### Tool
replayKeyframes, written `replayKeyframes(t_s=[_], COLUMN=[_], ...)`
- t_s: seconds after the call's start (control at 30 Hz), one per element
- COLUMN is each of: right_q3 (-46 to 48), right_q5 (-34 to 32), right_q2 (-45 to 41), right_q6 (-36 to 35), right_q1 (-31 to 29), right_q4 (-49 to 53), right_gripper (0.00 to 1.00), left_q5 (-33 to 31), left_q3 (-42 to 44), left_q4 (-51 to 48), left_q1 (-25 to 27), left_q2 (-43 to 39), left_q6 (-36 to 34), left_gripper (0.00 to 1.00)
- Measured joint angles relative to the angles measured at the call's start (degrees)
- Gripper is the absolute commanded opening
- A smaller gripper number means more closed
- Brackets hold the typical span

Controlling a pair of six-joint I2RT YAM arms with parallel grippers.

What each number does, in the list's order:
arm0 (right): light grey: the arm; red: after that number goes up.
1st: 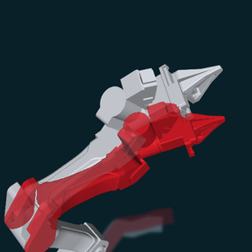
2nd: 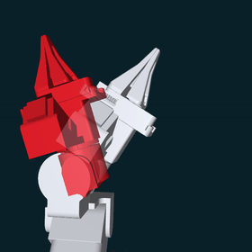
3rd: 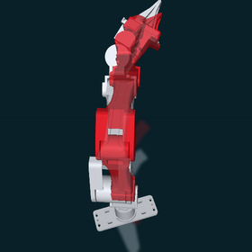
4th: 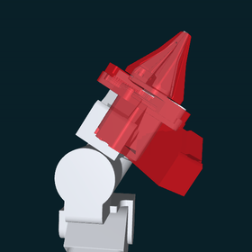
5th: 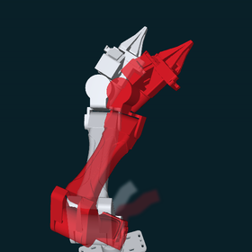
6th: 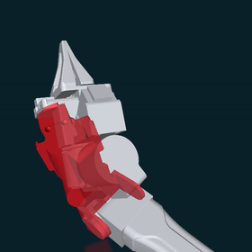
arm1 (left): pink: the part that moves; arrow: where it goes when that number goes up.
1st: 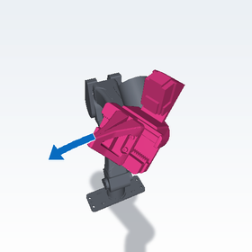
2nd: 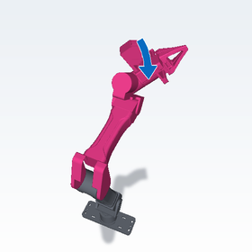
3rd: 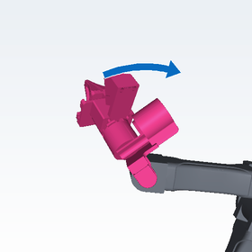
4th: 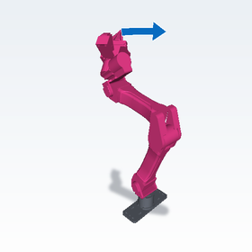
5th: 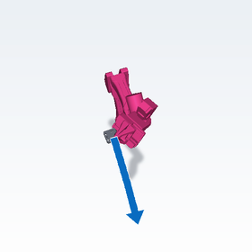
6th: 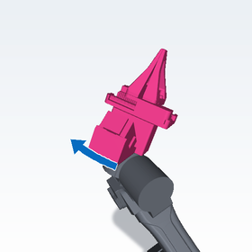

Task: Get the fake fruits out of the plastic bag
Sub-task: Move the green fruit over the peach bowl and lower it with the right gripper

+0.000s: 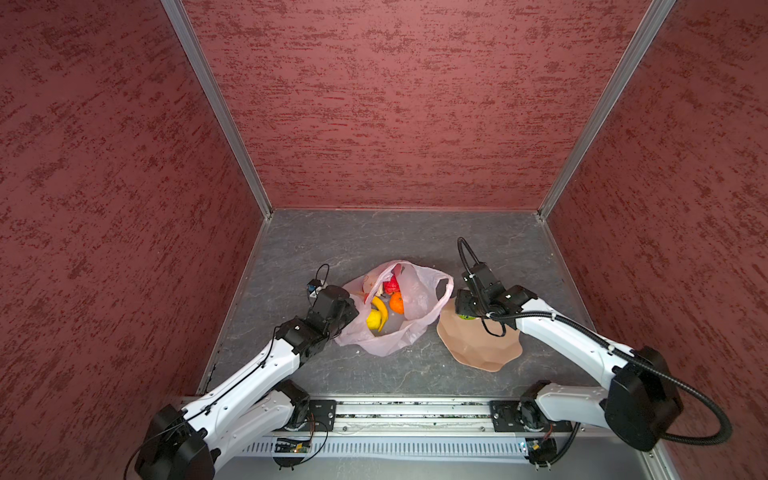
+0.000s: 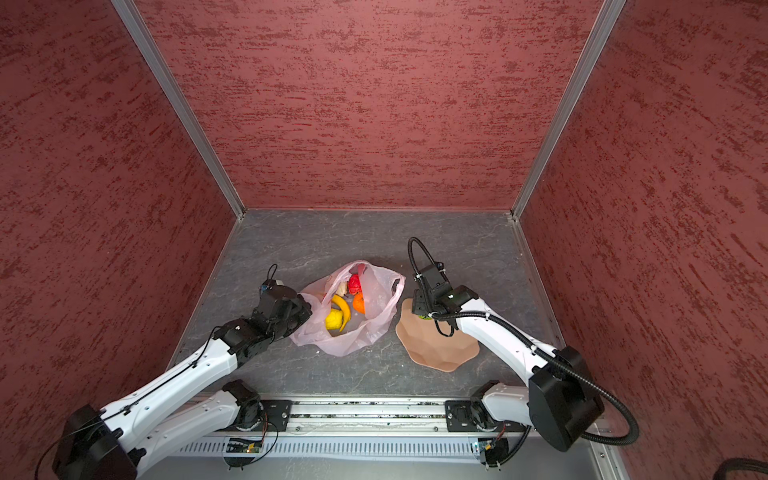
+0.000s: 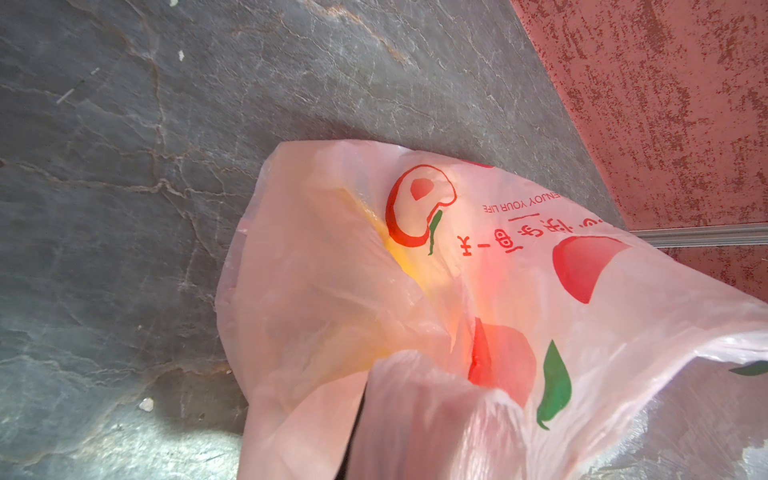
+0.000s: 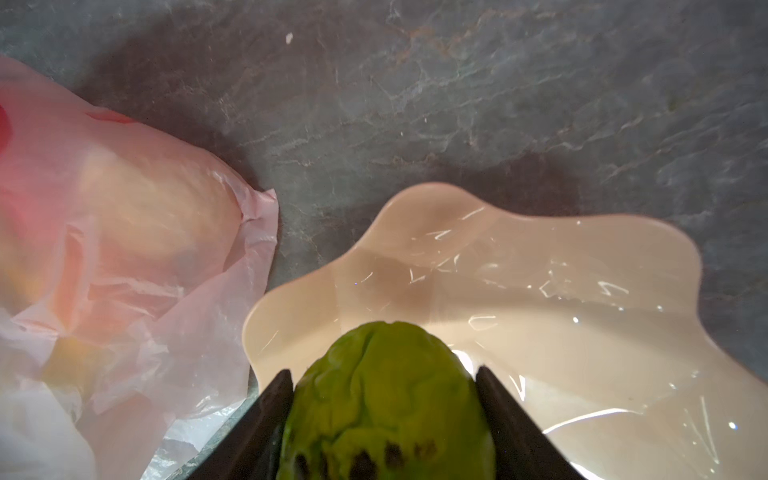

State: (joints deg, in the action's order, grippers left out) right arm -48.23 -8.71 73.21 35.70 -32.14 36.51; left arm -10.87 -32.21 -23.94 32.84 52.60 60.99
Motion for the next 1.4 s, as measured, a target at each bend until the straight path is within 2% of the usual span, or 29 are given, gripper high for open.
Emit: replayKeyframes(t_s=[0.33, 0.5, 1.13, 1.4], right_q3=[5.66, 7.19, 7.5, 1.4], right_q5=[3.13, 3.56, 2.67, -0.68], right_q2=[2.36, 2.36, 0.72, -3.34], right_q6=[3.26, 4.22, 5.88, 5.44], right_q1=[0.0, 0.0, 0.0, 0.0], right_q4=[-4.07, -5.01, -3.87, 2.54], right_gripper=[0.14, 0.18, 0.62, 0.71], left_q5=[0.09, 0.15, 0.39, 0.35], left_q3=[-0.07, -0.07, -0.04, 0.09], left_q4=[-0.04, -0.02, -0.02, -0.04], left_q1=[0.0, 0.0, 0.46, 0.59], left_q2=[0.76, 0.76, -0.26, -1.44], left_q6=[0.0, 0.0, 0.0, 0.0], left_gripper=[0.0, 0.0, 0.0, 0.0])
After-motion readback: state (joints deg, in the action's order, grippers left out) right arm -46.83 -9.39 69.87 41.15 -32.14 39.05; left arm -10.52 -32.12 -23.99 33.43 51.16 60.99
